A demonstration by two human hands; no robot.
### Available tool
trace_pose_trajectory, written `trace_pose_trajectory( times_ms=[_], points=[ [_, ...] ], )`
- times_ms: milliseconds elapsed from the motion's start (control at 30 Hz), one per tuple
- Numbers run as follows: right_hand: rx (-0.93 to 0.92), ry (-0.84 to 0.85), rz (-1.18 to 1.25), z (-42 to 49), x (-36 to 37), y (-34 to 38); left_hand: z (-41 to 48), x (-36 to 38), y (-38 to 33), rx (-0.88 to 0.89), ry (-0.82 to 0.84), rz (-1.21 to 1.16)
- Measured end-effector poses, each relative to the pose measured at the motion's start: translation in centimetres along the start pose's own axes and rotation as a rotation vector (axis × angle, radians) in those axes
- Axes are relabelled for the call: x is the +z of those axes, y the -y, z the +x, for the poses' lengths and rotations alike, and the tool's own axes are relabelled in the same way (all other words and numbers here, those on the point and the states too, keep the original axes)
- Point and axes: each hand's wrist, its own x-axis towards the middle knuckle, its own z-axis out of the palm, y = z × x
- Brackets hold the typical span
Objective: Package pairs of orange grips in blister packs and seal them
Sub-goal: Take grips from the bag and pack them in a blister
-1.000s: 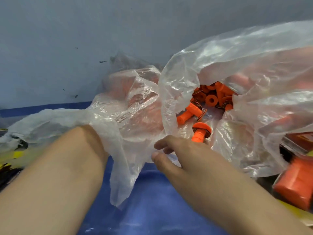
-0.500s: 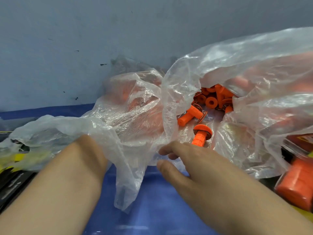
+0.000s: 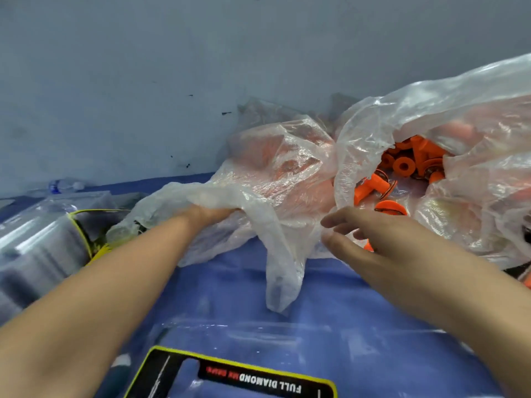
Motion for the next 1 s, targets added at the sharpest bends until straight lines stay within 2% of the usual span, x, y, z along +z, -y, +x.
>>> trace_pose_trajectory(
  times_ms=[67, 233, 333, 433, 533, 633, 767, 900, 967, 1000],
  points=[
    [-0.025, -0.007, 0.025, -0.1, 0.4, 1.3, -3.5, -1.9, -0.1, 0.072, -0.105, -0.016],
    [-0.092, -0.099, 0.029, -2.0, 2.4, 5.1, -14.2, -5.4, 4.1, 0.096, -0.349, 0.047],
    [-0.163, -0.156, 0.06, -4.2, 4.3, 7.6, -21.2, -5.7, 5.4, 0.145, -0.529, -0.076],
    [-0.276, -0.212, 0.139, -6.7, 6.0, 9.9, -26.8, -4.7, 4.7, 0.259, -0.551, -0.211],
    [-0.378, -0.228, -0.011, -8.8, 7.2, 10.7, -30.6, -2.8, 3.7, 0.336, -0.522, -0.334],
    [-0.375, -0.238, 0.022, -10.4, 7.6, 10.2, -32.3, -0.9, 3.3, 0.395, -0.558, -0.5],
    [-0.33, -0.203, 0.108, -10.9, 7.4, 9.4, -32.6, 0.5, 3.5, 0.345, -0.565, -0.793],
    [-0.325, -0.177, 0.185, -10.7, 7.9, 9.6, -32.2, 1.3, 3.9, 0.289, -0.743, -0.668],
    [-0.264, -0.15, 0.182, -10.6, 7.9, 8.9, -31.7, 1.7, 4.6, 0.199, -0.75, -0.679],
    [-0.226, -0.146, 0.103, -10.5, 7.7, 8.3, -31.6, 1.7, 5.1, 0.137, -0.737, -0.705]
  ],
)
